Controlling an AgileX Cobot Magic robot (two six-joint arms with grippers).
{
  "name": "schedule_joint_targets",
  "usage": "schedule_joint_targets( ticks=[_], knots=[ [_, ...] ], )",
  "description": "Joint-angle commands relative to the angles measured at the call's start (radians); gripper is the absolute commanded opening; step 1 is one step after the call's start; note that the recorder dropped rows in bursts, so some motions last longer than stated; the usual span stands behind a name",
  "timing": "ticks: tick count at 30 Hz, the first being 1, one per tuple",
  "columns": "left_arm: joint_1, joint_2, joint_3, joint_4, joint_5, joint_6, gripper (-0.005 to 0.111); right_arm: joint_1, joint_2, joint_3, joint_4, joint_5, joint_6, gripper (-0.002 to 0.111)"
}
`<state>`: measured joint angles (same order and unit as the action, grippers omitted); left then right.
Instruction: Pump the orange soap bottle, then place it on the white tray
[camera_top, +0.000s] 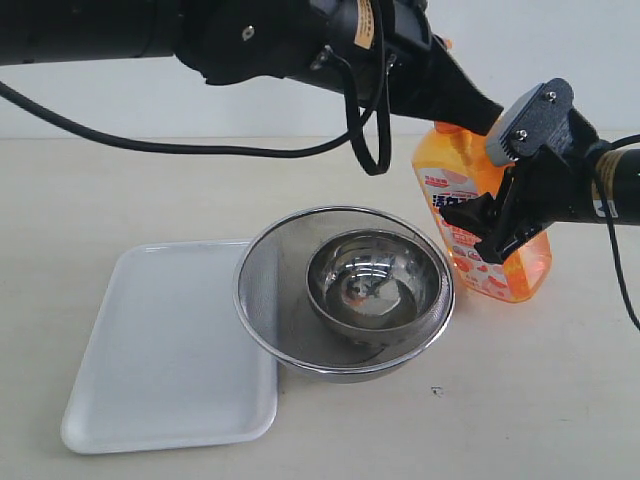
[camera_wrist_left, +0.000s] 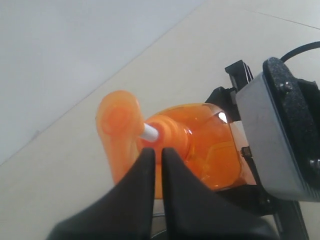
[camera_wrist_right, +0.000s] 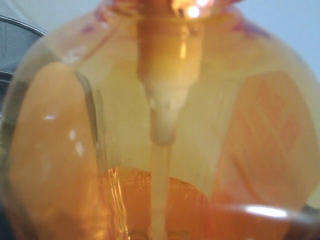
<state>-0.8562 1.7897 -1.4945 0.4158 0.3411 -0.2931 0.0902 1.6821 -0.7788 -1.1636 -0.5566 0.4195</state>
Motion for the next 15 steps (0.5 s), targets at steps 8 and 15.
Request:
schedule_joint_targets(
  ticks=[8,15],
  knots=[
    [-0.003,-0.004,-0.008,0.077,0.074,-0.047,0.005,0.001,-0.012,-0.009,0.028,-0.038,-0.009,0.000],
    [-0.003,-0.004,-0.008,0.098,0.078,-0.055,0.005,0.001,-0.012,-0.009,0.028,-0.038,-0.009,0.000]
  ],
)
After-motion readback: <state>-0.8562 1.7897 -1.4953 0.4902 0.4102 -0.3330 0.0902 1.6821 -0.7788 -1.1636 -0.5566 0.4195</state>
